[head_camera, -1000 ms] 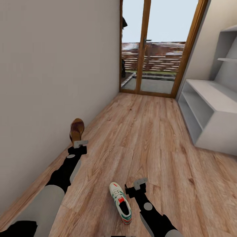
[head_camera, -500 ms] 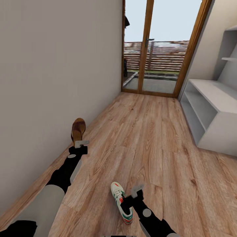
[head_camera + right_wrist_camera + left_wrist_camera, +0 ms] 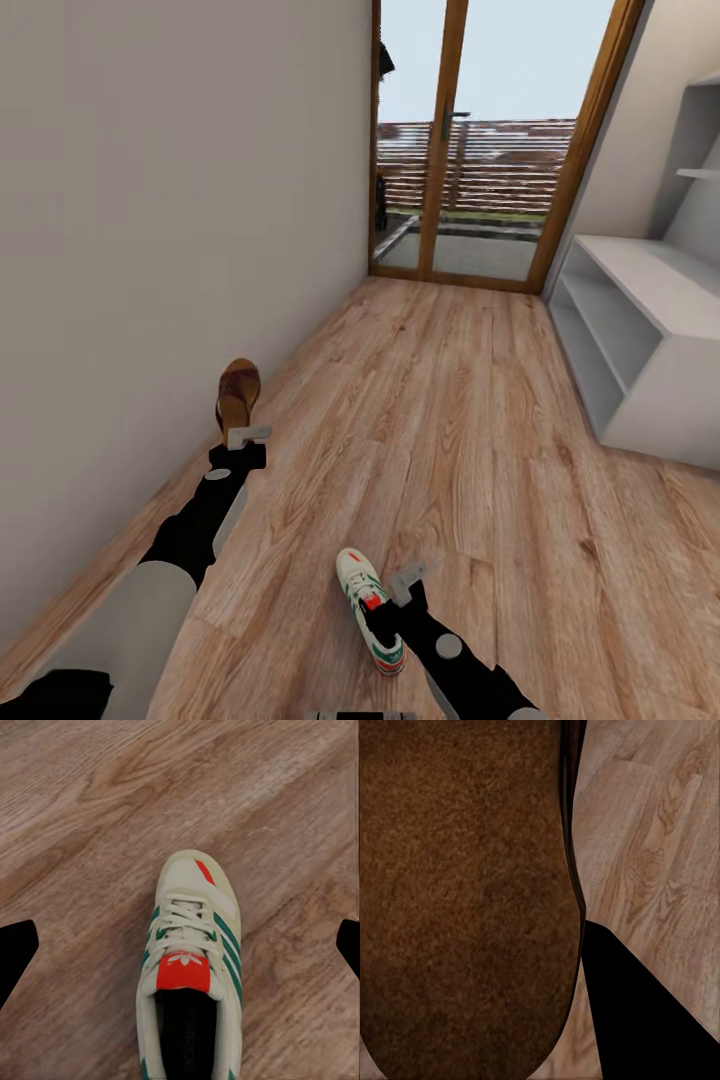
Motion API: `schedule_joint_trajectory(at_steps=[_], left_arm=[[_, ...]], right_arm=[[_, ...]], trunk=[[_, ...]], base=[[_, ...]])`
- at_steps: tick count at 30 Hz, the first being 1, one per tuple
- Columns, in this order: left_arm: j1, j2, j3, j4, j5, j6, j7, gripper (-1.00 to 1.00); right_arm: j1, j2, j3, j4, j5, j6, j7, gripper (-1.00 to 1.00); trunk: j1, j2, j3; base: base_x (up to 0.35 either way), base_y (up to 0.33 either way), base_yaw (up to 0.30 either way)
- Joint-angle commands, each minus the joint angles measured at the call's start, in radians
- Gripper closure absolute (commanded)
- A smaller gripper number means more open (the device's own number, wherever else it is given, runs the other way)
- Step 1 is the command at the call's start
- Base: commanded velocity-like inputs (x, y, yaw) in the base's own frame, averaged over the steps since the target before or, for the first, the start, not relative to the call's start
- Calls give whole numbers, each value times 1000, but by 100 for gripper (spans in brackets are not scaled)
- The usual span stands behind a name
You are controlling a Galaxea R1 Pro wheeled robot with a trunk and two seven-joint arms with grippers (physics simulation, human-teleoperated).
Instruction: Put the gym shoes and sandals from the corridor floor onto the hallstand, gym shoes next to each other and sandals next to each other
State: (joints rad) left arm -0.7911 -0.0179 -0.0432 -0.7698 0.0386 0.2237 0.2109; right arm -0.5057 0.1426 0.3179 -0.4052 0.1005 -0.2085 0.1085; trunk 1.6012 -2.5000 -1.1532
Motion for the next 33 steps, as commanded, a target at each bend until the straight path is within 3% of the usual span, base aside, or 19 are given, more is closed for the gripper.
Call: schedule_joint_trajectory(at_steps=[1, 3, 4, 9, 18, 30, 33], left_arm=[[0, 1, -3, -2, 1, 6, 6, 100], [0, 1, -3, -2, 1, 6, 6, 100], [0, 1, -3, -1, 0, 6, 6, 100], [0, 1, -2, -1, 0, 6, 6, 100], [0, 1, -3, 0, 0, 7, 6, 100], [0, 1, -1, -1, 0, 8, 5, 100], [-5, 1, -1, -2, -1, 9, 5, 100]], right_arm=[[0, 0, -39, 0, 10, -3, -12, -100], [-1, -1, -68, -1, 10, -3, -24, -100], [-1, -1, -108, -1, 11, -3, -39, -100], [-1, -1, -149, -2, 11, -3, -54, -100], [-1, 0, -152, 0, 13, -2, -55, -100], [-1, 2, -151, -1, 14, -2, -52, -100], [-1, 1, -152, -1, 15, -2, -52, -100]], trunk=[[0, -1, -6], [1, -1, -16], [1, -1, -21], [4, -3, -48], [8, -5, -97], [13, -7, -160], [13, -7, -162]], base=[[0, 0, 0], [0, 0, 0], [0, 0, 0], [0, 0, 0], [0, 0, 16], [0, 0, 148], [0, 0, 76]])
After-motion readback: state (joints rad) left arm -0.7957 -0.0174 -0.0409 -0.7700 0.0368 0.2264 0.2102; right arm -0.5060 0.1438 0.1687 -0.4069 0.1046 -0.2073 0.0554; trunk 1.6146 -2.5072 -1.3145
